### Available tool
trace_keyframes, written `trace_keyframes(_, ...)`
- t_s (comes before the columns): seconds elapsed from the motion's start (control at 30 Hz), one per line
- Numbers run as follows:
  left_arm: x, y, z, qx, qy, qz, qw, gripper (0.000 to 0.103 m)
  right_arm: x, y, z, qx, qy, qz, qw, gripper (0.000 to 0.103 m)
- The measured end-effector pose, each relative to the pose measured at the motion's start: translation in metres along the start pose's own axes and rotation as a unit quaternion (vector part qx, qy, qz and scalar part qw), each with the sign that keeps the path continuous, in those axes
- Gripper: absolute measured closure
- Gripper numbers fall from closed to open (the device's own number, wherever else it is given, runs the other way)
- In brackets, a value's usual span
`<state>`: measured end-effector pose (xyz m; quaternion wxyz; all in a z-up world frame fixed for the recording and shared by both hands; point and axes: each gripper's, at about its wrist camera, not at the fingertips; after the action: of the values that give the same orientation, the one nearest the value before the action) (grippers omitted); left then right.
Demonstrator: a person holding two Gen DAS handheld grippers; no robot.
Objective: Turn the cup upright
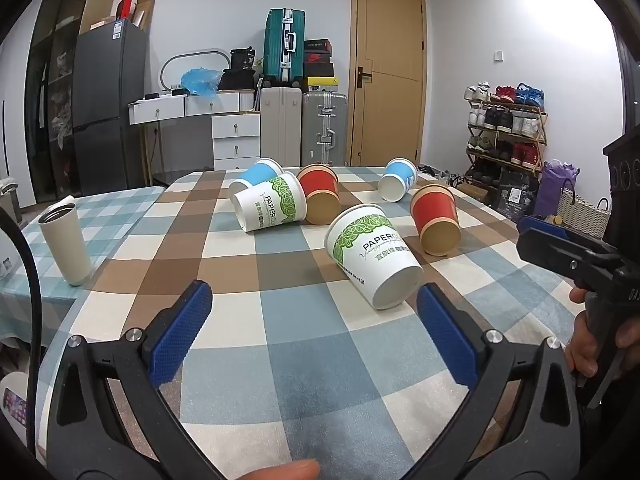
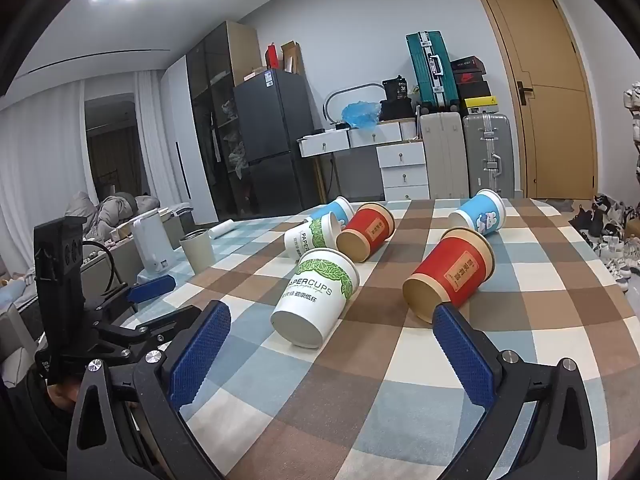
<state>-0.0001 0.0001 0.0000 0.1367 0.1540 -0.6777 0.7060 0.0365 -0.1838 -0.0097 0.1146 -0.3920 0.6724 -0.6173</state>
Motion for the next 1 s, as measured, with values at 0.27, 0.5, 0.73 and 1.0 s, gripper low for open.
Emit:
trace_keyframes(0.27,0.0021,0.0008,0.0011,0.001,0.002,0.000,1.0000,0.001,-0.0003,0.0001,-0.0005,0.000,0.001,-0.005,1.000,0.000)
trace_keyframes(0.5,-0.0002,-0.0001,-0.0001,0.003,0.002,-0.003,1.0000,0.001,-0.0008,0.0002,-0.0011,0.001,0.001,-0.007,1.000,0.000)
trace_keyframes(0.73,0.0002,-0.0003,0.0002,0.001,0.003,-0.002,1.0000,0.001,-0.0005,-0.0004,-0.0010,0.001,0.001,-0.008,1.000,0.000)
trace_keyframes(1.0,0.0046,0.0013,0.0018,0.001,0.003,-0.001,1.0000,0.001,-0.0028,0.0009,-0.0011,0.001,0.001,-0.009,1.000,0.000)
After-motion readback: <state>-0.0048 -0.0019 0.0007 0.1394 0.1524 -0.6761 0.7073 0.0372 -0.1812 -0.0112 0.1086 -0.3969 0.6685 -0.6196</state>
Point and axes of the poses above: each gripper's, at about its wrist camera, not at the fingertips, and x roughly against the way its jaws point, z to its right, y to its underside, and after that the axes turned 1 degree about -y, right-handed
